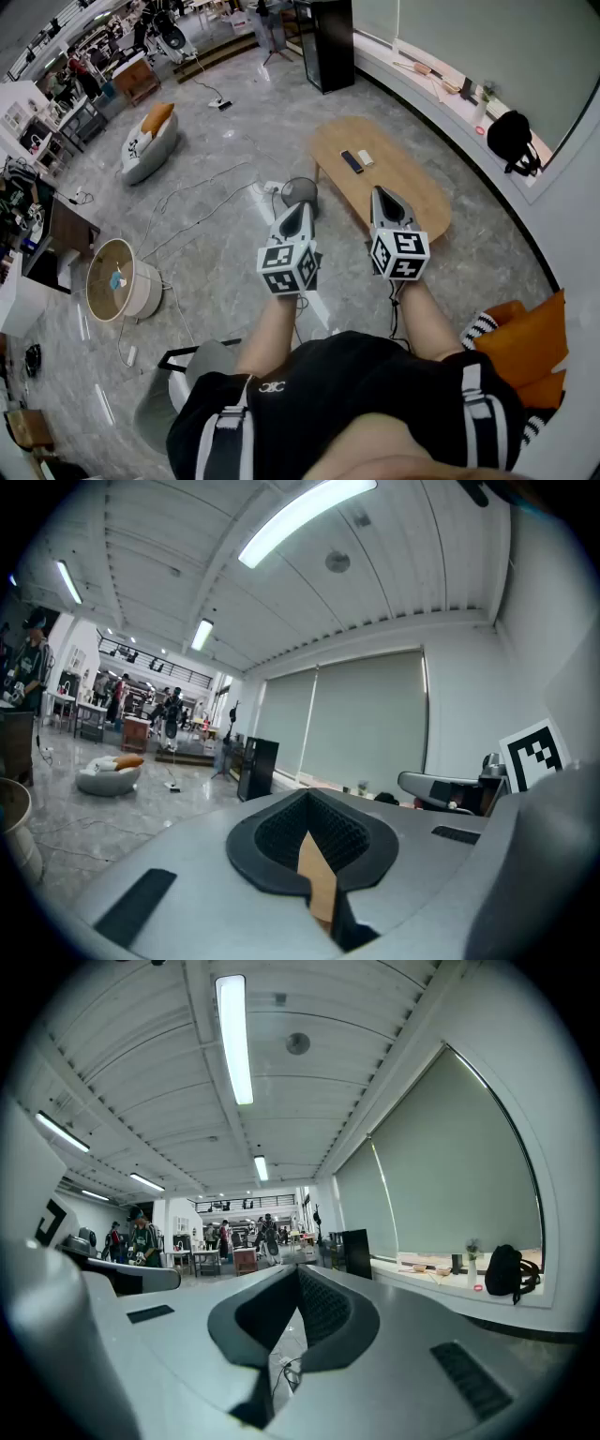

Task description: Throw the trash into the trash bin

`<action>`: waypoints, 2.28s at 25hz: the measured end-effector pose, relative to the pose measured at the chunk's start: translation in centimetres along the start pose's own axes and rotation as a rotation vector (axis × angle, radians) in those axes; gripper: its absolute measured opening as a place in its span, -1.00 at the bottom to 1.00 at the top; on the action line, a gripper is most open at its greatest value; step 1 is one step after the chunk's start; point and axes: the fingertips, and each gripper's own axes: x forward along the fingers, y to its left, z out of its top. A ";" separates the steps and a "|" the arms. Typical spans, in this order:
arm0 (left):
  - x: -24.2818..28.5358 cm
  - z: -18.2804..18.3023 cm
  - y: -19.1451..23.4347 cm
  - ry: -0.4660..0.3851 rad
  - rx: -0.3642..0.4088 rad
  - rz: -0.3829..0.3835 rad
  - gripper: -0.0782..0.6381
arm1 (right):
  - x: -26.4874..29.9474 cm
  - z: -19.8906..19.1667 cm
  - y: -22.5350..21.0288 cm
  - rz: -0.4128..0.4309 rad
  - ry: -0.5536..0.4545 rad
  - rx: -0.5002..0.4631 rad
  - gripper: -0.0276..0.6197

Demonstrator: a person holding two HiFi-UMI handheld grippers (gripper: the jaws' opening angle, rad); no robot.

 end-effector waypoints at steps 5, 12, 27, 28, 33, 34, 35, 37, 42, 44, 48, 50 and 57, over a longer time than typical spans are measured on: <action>0.7 0.1 0.7 0.008 -0.013 -0.002 -0.75 | 0.8 -0.3 0.1 0.007 0.008 0.003 -0.89; 1.2 0.5 3.3 0.004 -0.020 0.007 -0.75 | 3.1 -0.5 2.1 0.048 0.002 0.039 -0.88; 1.3 -0.5 11.4 0.028 -0.026 -0.014 -0.75 | 9.1 -2.4 8.7 0.048 0.029 0.006 -0.88; 1.1 -0.8 12.1 0.035 -0.029 -0.010 -0.75 | 9.4 -2.5 9.2 0.050 0.026 0.006 -0.88; 1.1 -1.1 14.8 0.042 -0.037 0.003 -0.75 | 11.1 -2.9 10.5 0.052 0.024 0.002 -0.88; 1.2 -1.0 15.2 0.039 -0.039 0.005 -0.75 | 11.4 -3.1 10.6 0.054 0.027 0.004 -0.88; 1.4 -0.9 15.5 0.037 -0.042 0.005 -0.75 | 11.8 -3.2 10.7 0.057 0.028 0.008 -0.88; 1.9 -0.8 16.2 0.039 -0.055 0.003 -0.75 | 12.6 -3.2 10.6 0.055 0.021 0.016 -0.88; 4.4 -0.5 17.3 0.046 -0.040 0.010 -0.75 | 15.0 -2.8 8.4 0.024 0.007 0.017 -0.88; 5.8 -0.4 17.7 0.045 -0.036 0.012 -0.75 | 16.4 -2.9 7.5 0.021 0.007 0.011 -0.88; 9.6 -0.4 19.2 0.042 -0.045 0.027 -0.75 | 20.1 -4.0 5.6 0.013 0.021 -0.012 -0.88; 12.0 -0.1 20.2 0.040 -0.047 0.037 -0.75 | 22.4 -4.2 4.7 0.012 0.021 -0.025 -0.88; 23.5 1.0 20.8 0.034 -0.048 0.047 -0.75 | 31.9 -4.4 -1.8 0.023 0.041 -0.043 -0.88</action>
